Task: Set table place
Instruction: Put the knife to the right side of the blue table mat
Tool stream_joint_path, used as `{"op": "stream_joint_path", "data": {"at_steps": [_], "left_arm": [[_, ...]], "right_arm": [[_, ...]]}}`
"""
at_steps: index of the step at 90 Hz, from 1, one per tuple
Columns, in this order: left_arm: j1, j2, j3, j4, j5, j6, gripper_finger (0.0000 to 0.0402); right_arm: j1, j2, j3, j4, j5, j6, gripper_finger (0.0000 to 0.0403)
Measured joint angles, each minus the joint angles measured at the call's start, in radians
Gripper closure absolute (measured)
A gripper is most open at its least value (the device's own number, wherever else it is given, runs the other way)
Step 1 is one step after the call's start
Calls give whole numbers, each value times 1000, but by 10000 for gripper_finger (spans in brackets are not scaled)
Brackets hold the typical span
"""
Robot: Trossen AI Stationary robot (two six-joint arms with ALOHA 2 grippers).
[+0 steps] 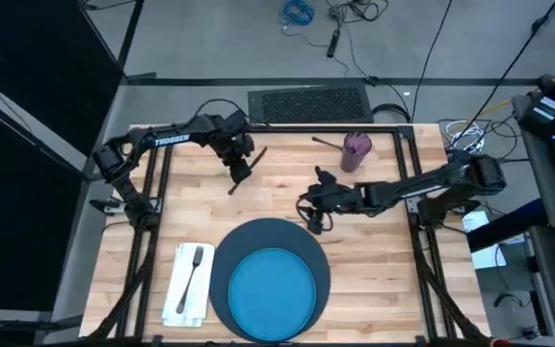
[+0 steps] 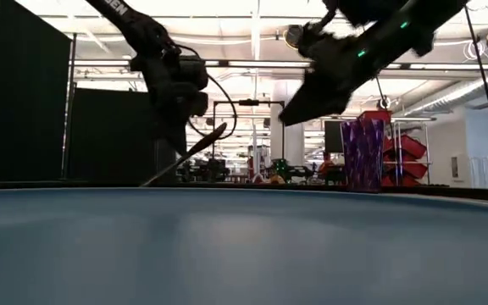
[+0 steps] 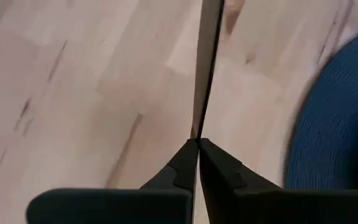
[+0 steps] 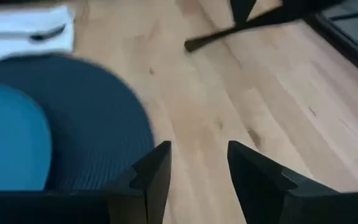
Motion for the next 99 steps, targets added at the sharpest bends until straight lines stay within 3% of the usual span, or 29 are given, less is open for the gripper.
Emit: {"op": "stream_joint_path", "data": {"at_steps": [13,31,48,77,90,99], "left_arm": [[-22,0,0,5,2,3,401],[-54,0,0,13,12,4,401],[-84,-1,3,29,29,3,401],[-97,-2,32,4,23,-38,401],[-112,6,32,-74,-98,-49,401],[-122,11,31,-120,-122,-57,401]], "right_arm": [[-46,86,0,190,-2,-14,259],[-104,186,0,289,-103,-19,259],[-144,239,0,402,-108,-61,259],[-157,240,0,354,-110,-61,259],[-151,240,0,347,-111,-59,259],[-152,240,0,350,-153,-37,259]]}}
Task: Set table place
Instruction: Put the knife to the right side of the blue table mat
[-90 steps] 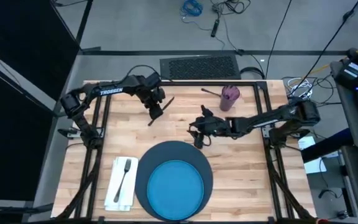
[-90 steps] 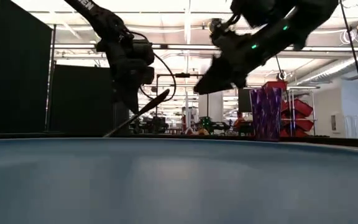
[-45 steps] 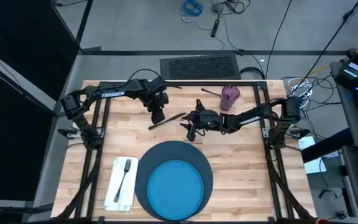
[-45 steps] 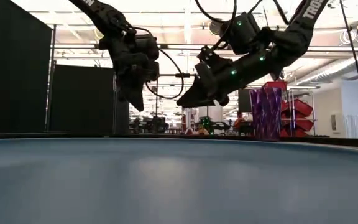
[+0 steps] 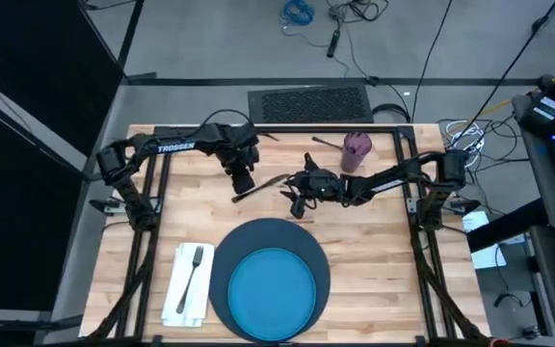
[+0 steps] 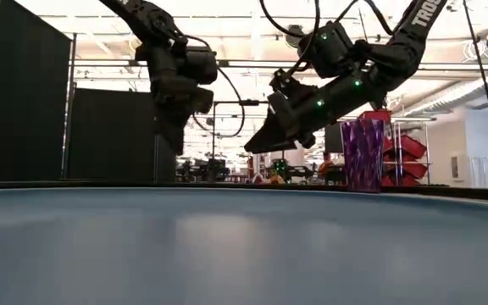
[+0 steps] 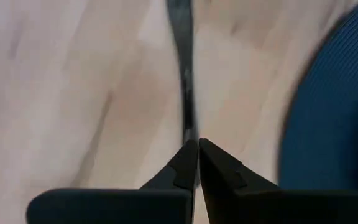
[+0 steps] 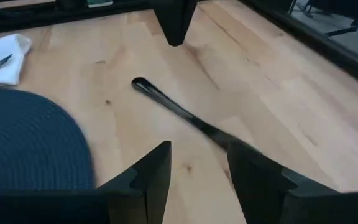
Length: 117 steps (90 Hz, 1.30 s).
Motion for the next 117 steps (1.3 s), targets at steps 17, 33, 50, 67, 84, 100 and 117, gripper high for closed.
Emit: {"op": "stream_joint_path", "data": {"at_steps": [17,33,50,67,84,100,117], "left_arm": [[-45,52,1,16,-4,-17,401],[-90,146,0,47,-100,-17,401],[-98,202,2,49,-146,-17,402],[-98,198,2,111,-77,-17,401],[-99,198,1,146,-68,-21,401],[-101,198,0,188,-60,-138,401],[-106,200,0,230,-61,-148,401]], "right_arm": [[9,-45,6,6,-100,29,259],[44,-151,16,-92,-114,3,259],[70,-281,16,-256,-108,-25,259],[79,-343,16,-313,-105,-27,259],[79,-345,16,-335,-102,-27,257],[79,-344,16,-352,-102,-27,257],[79,-343,16,-355,-103,-34,257]]}}
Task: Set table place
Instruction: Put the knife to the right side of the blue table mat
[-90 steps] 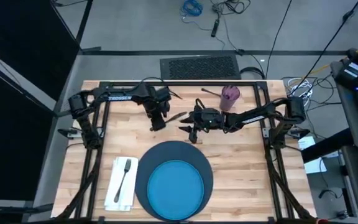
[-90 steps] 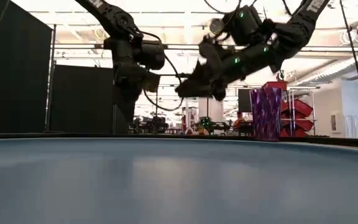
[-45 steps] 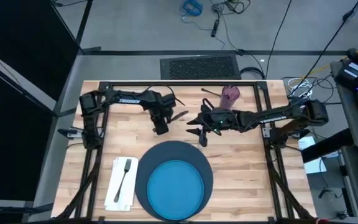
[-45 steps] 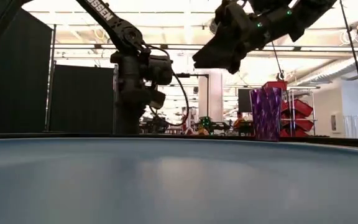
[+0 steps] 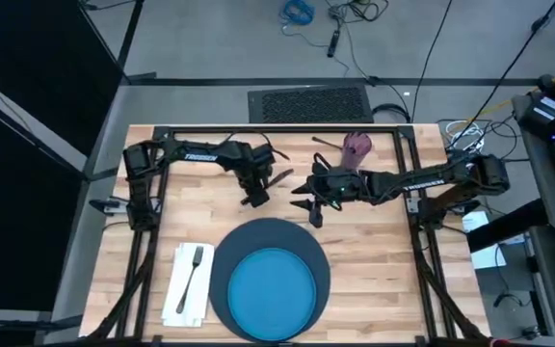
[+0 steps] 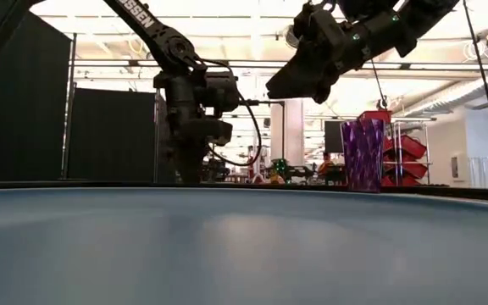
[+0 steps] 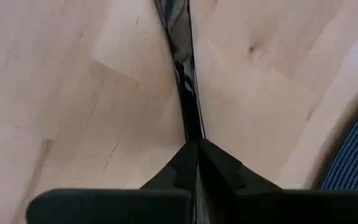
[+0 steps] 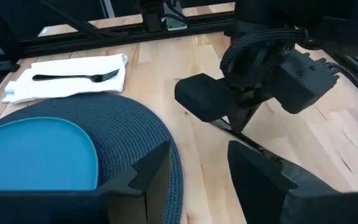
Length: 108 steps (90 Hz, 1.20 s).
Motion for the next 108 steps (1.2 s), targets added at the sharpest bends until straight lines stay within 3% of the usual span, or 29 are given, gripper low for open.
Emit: {"op": "stream_joint_path", "data": {"at_steps": [23,58,87,98,108], "left_arm": [[-24,2,0,60,-114,0,401],[-28,2,0,109,-105,-3,401],[-62,2,-1,209,-84,-167,401],[-94,2,0,215,-79,-179,384],[-109,2,-1,214,-123,-177,345]], "right_arm": [[0,0,0,0,0,-8,257],[0,0,0,0,-1,-8,257],[0,0,0,0,-2,-9,257],[0,0,0,-5,-3,-18,257],[0,0,0,-7,-3,-19,257]]}}
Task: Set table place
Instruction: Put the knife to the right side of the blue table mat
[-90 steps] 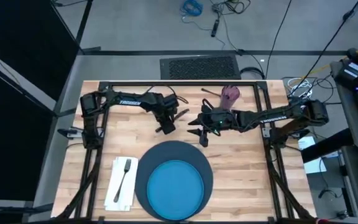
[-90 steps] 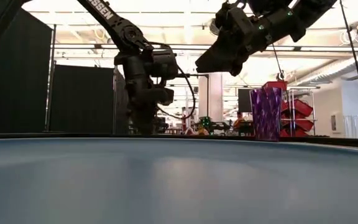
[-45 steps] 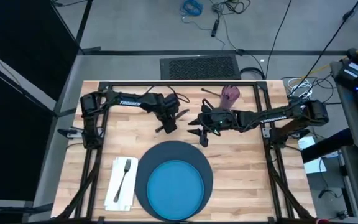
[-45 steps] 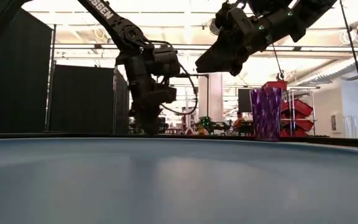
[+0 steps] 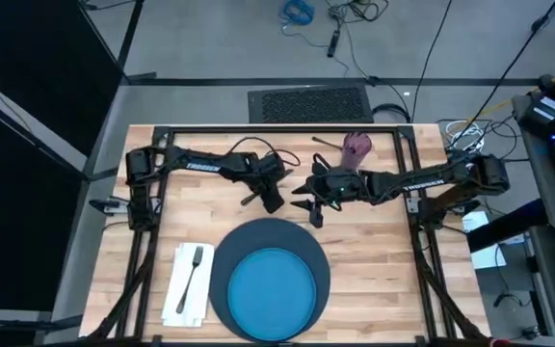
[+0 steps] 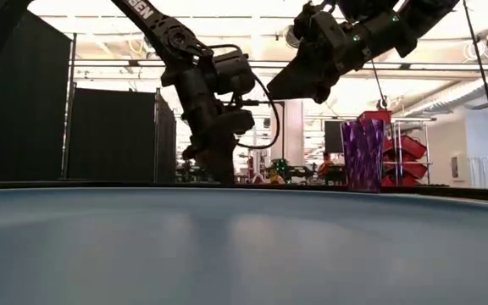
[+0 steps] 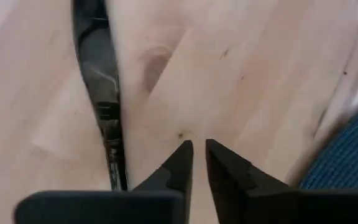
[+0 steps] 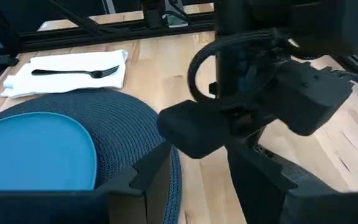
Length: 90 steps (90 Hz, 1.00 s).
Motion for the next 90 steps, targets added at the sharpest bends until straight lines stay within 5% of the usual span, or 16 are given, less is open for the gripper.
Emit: {"op": "stream_joint_path", "data": {"at_steps": [28,90], "left_arm": [[-16,0,0,10,-226,-70,214],[-16,0,0,-77,-198,-81,208]], "right_arm": [[0,0,0,0,-2,1,257],[0,0,0,-13,-4,30,257]]}}
